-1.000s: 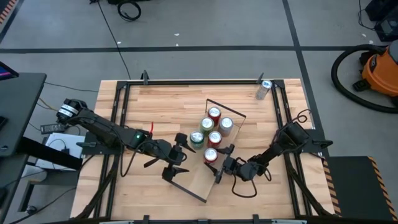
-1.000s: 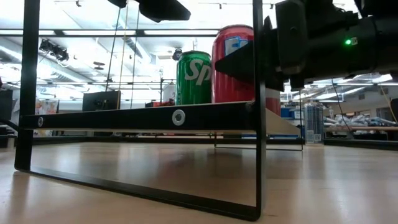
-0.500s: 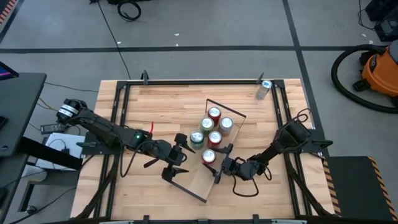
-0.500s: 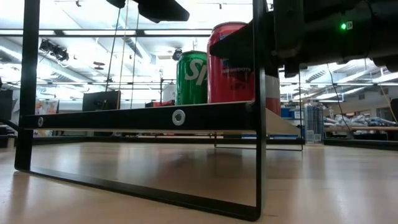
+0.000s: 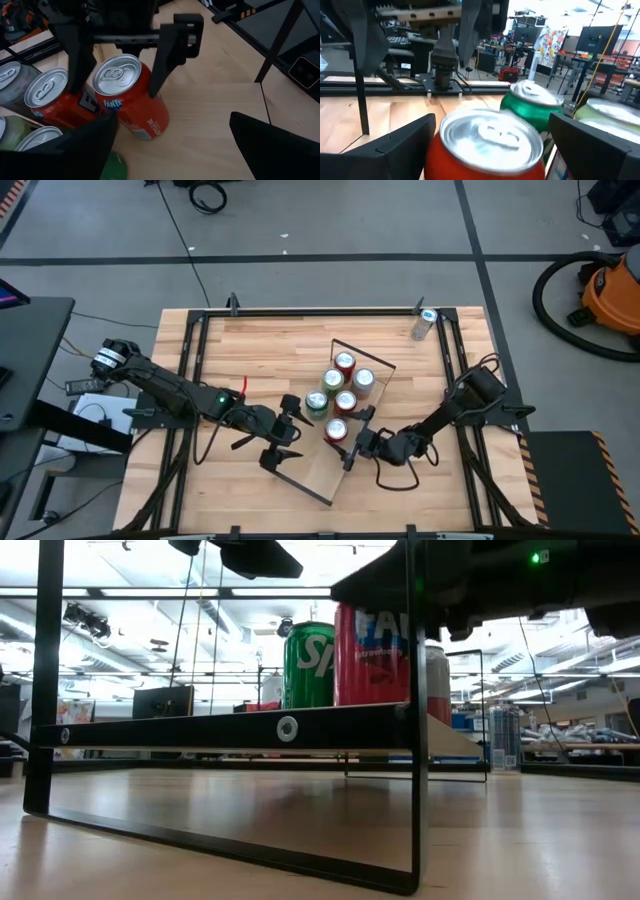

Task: Place canned beverage on shelf
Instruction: Put the red soda can on the shelf

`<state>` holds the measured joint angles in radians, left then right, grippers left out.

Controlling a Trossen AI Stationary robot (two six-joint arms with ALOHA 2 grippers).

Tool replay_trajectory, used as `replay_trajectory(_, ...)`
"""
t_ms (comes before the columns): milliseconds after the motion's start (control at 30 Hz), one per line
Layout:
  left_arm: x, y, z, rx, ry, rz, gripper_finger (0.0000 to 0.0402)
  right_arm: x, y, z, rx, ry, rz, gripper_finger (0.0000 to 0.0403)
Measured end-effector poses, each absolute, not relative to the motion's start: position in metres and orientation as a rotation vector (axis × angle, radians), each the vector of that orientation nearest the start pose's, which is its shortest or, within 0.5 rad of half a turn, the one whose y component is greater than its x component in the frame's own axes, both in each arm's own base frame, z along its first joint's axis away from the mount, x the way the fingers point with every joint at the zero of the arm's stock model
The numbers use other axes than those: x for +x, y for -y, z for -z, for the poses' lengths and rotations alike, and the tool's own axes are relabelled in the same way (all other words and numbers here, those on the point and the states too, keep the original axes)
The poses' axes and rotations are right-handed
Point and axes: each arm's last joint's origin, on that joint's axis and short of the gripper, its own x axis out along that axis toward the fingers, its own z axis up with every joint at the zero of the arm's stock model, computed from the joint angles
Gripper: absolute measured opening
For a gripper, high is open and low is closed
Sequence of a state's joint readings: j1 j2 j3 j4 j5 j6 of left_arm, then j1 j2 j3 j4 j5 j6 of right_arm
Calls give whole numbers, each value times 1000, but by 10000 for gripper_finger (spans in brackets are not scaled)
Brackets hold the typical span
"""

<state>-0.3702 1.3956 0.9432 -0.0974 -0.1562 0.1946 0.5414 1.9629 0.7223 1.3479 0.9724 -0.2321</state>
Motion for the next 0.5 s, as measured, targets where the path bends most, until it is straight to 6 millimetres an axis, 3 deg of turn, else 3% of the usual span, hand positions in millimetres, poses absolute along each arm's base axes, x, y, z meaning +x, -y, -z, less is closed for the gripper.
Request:
replay_trajectory(333,284,105,-260,333,-515,262,396,300,-153,-173,-221,70,448,399)
replay_trajectory(500,284,105,-260,334,-516,262,396,288,-165,-192,-224,105,389,400)
